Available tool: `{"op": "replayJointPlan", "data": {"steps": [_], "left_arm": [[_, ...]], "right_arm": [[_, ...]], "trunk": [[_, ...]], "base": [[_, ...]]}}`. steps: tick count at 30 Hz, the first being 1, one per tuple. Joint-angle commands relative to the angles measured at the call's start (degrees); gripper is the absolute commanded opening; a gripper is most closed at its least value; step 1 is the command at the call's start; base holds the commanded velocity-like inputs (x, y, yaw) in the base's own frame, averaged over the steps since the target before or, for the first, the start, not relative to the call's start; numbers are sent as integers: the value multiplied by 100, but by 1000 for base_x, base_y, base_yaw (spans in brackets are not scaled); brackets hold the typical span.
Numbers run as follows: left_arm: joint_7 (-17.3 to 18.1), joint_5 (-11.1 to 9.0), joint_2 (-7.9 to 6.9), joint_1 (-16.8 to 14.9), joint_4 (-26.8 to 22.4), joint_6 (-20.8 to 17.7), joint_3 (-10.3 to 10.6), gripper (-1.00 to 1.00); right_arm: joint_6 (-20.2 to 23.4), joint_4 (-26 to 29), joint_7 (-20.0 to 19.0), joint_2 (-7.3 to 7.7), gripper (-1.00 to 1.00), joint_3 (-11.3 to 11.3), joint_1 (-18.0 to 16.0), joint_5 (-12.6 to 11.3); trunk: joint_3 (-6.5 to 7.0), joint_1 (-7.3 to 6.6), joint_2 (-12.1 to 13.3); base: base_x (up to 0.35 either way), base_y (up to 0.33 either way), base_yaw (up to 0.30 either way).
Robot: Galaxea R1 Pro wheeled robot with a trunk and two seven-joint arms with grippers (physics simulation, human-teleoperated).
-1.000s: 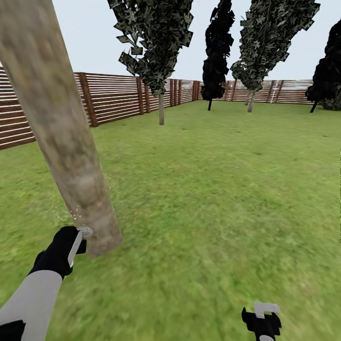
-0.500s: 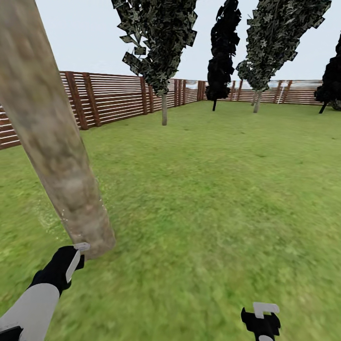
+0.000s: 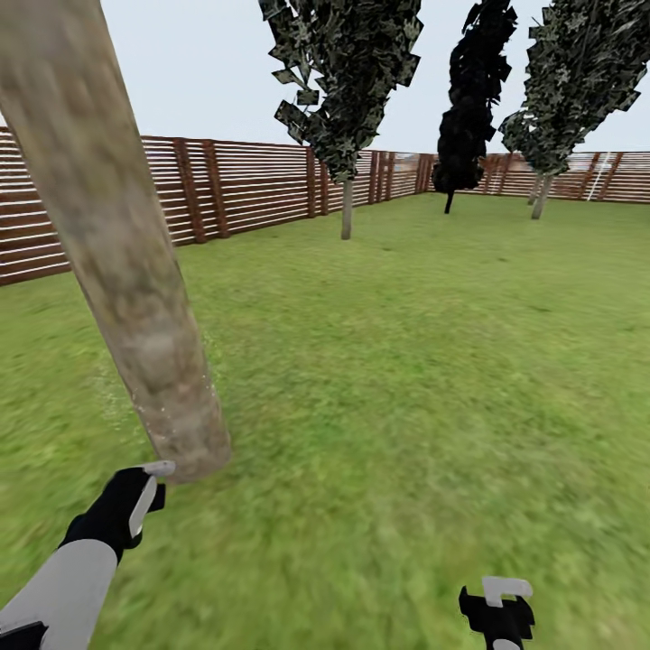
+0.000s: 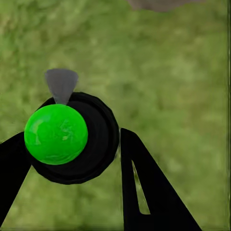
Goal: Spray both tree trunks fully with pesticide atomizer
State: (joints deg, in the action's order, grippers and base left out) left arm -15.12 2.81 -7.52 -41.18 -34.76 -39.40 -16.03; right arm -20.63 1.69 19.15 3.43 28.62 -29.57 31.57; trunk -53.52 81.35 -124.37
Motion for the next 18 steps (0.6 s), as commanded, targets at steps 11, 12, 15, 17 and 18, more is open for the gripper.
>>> {"op": "replayJointPlan", "data": {"steps": [11,12,15,17,18], "left_arm": [[18,26,18,-4,36,-31,-9,-100],[20,28,20,-3,38,-30,-9,-100],[26,27,29,-4,39,-26,-6,-100],[26,26,31,-3,34,-24,-6,-100],[26,26,42,-3,26,-27,-3,-100]], "right_arm": [[-20,-11,21,0,100,49,-5,60],[-20,-11,20,0,100,48,-5,60],[-18,-11,19,0,100,48,-5,60],[-20,-11,18,2,100,48,-5,60],[-20,-7,20,5,100,51,-5,60]], "trunk": [[-5,0,-2],[-5,0,-2],[-5,0,-2],[-5,0,-2],[-5,0,-2]], "base": [[150,-266,4],[170,-253,50],[170,-253,159],[170,-253,263],[162,-253,272]]}}
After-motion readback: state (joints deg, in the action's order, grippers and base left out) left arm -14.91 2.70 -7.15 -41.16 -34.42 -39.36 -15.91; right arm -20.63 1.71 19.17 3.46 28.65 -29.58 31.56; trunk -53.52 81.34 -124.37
